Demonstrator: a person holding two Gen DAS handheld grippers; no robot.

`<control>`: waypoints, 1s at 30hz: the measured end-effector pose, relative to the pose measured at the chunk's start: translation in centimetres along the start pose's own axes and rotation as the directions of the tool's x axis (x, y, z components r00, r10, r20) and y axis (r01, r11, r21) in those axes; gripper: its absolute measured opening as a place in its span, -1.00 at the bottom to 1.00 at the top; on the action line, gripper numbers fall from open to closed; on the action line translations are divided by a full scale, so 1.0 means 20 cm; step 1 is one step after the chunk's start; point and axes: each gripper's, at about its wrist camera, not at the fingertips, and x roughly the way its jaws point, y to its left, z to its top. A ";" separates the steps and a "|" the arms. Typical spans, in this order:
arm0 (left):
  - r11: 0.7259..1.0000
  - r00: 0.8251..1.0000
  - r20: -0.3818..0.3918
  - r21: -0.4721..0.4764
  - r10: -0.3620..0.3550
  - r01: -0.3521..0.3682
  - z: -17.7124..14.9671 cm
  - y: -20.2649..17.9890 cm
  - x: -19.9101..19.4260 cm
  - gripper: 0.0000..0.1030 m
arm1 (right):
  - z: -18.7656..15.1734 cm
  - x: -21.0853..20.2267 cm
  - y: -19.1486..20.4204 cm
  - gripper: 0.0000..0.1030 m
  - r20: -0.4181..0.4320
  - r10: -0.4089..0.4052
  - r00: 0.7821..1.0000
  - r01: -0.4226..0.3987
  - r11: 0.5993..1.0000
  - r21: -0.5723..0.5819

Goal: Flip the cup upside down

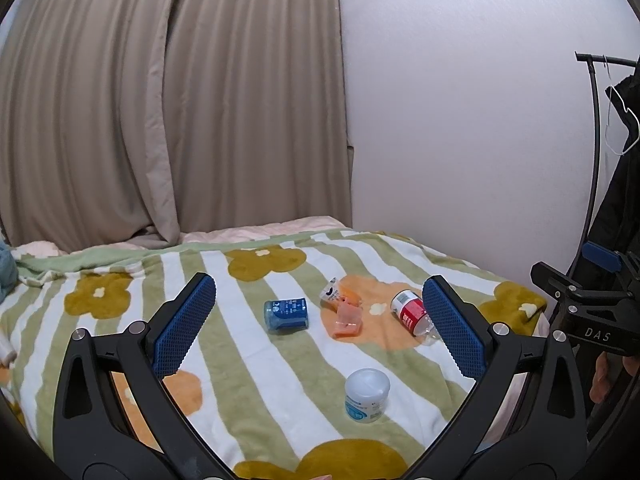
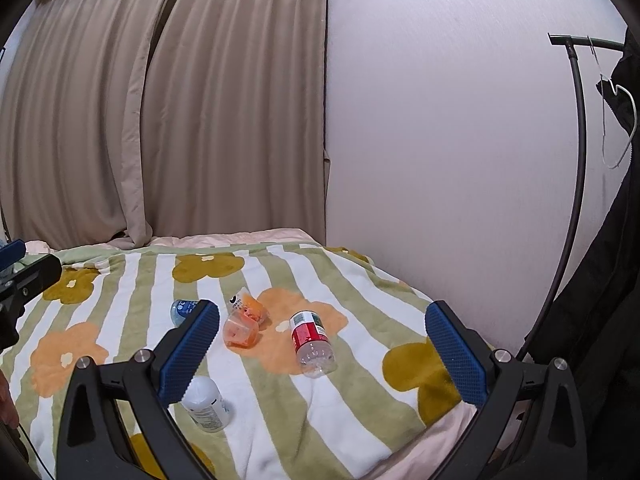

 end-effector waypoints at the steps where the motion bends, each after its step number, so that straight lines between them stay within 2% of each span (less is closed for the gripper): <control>1: 1.000 1.000 0.000 0.001 -0.002 0.002 0.00 0.00 0.00 1.00 | 0.00 0.00 0.00 0.99 -0.001 -0.001 1.000 0.001 1.000 0.001; 30: 1.000 1.000 0.015 0.022 -0.011 0.011 0.00 -0.02 -0.02 1.00 | -0.01 0.01 -0.01 0.99 -0.003 -0.007 1.000 0.007 1.000 0.007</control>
